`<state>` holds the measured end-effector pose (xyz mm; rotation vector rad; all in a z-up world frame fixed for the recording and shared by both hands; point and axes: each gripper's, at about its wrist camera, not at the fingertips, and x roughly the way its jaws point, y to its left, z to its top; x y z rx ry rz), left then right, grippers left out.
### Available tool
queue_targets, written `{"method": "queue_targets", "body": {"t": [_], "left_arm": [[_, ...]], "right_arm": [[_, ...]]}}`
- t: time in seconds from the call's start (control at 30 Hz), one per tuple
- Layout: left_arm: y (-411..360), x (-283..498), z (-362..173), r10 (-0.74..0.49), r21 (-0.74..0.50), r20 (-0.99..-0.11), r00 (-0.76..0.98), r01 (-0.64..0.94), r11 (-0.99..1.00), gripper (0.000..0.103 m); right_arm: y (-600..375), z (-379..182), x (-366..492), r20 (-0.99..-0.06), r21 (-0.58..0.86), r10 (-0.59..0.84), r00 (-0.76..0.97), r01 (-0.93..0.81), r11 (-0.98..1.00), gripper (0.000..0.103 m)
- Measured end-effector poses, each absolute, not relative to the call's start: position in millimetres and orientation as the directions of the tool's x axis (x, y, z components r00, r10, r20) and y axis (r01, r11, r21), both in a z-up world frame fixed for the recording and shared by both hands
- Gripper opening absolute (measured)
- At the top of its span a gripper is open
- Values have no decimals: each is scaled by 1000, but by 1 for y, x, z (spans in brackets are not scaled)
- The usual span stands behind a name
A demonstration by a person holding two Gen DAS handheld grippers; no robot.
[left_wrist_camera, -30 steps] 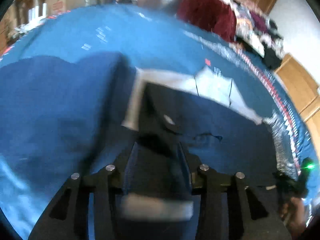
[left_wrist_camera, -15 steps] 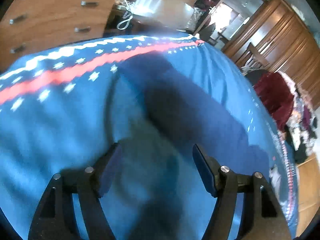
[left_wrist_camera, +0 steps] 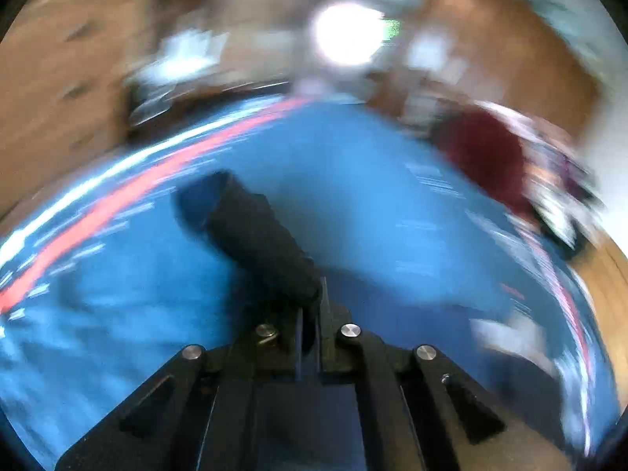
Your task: Fold large clothes
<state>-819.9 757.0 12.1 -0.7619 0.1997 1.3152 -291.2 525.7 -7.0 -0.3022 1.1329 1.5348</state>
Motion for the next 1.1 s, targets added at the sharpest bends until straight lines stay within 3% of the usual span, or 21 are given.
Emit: {"method": "queue_targets", "body": {"t": [0.13,0.17,0.23,0.3,0.37,0.53,0.67,0.83,0.97,1.03,1.07,1.1], "left_arm": [[735,-658,47,690,-475,-379,617,-769,427,9],[733,-618,44,629,-506,-356,691,-709,492,26],[732,-560,23,520,-537,-399,755,-652,535,59],[726,-527,-3,450,-546,-465,762,-647,532,54],[714,-530,-18,432,-567,-478,764,-645,512,53],[693,-614,-31,581,-534,-514,631,-766,358,57],[702,-704,-75,660,-550,-588,468,-830,99,57],[695,-751,-138,679,-653,-577,453,-755,-51,54],[691,-755,-144,695,-646,-568,440,-762,-46,54],[689,-752,-144,695,-625,-576,430,-780,-35,56],[688,-754,-144,695,-622,-576,431,-782,-30,57],[685,-754,-142,696,-625,-572,433,-780,-29,57]], "right_arm": [[518,0,-275,-674,532,661,-330,-837,125,46],[517,-1,-271,-667,546,664,-337,-828,128,46],[518,-9,-260,-661,579,660,-356,-802,147,46],[522,-15,-254,-660,599,650,-378,-787,150,46],[533,-22,-253,-661,606,630,-408,-785,127,46],[578,-36,-263,-637,659,572,-517,-750,56,46],[630,-58,-287,-620,720,481,-620,-693,36,46],[666,-68,-304,-623,742,428,-655,-668,58,44],[675,-71,-318,-616,750,408,-673,-660,43,44],[677,-73,-318,-611,756,420,-671,-653,56,31],[678,-73,-316,-617,752,426,-662,-655,72,2],[675,-71,-312,-612,756,438,-659,-651,77,2]]}}
